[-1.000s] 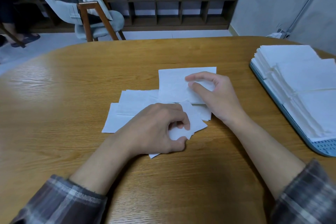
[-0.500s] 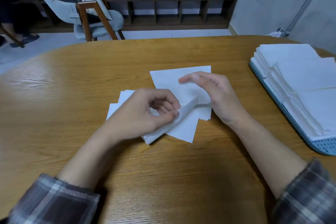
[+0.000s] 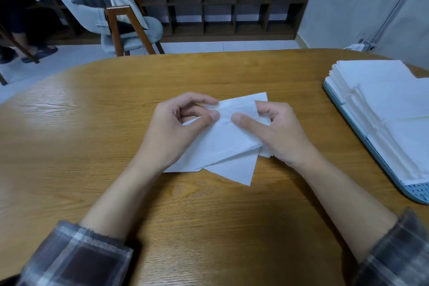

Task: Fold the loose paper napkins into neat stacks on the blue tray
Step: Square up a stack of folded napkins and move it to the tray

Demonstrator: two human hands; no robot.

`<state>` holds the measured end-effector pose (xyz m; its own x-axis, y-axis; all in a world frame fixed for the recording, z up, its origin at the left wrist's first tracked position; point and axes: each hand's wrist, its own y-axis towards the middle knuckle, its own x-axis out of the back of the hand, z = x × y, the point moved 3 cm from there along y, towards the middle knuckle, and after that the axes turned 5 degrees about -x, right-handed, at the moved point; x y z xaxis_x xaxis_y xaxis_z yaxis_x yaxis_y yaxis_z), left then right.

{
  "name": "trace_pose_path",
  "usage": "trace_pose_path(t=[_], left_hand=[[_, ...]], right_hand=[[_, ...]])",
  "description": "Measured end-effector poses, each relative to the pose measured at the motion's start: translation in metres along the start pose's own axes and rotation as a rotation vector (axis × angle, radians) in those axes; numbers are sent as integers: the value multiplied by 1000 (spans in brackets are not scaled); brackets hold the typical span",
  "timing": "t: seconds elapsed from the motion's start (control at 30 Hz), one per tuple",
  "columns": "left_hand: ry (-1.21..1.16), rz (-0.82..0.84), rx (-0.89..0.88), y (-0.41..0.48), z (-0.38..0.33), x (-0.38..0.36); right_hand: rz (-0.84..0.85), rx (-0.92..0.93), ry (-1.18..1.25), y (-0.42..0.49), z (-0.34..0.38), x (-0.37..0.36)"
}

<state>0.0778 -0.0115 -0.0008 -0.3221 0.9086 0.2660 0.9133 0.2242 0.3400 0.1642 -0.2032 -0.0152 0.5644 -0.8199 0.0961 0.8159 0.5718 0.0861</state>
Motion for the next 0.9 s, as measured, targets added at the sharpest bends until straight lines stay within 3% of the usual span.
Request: trace_pose_path(t=[0.1,0.4,0.73,0.9], left_hand=[[6,-59,-9,1,1,7],[-5,-91,5,1,2,6],[-13,-62,33,1,6,1],[121,-92,-7,1,10,4]], right_hand=[[-65,-27,28,3,-3,5],[53,-51,71,0,1,-4],[64,26,-97,4,-3,-2],[101,88,-53,3,1,0]])
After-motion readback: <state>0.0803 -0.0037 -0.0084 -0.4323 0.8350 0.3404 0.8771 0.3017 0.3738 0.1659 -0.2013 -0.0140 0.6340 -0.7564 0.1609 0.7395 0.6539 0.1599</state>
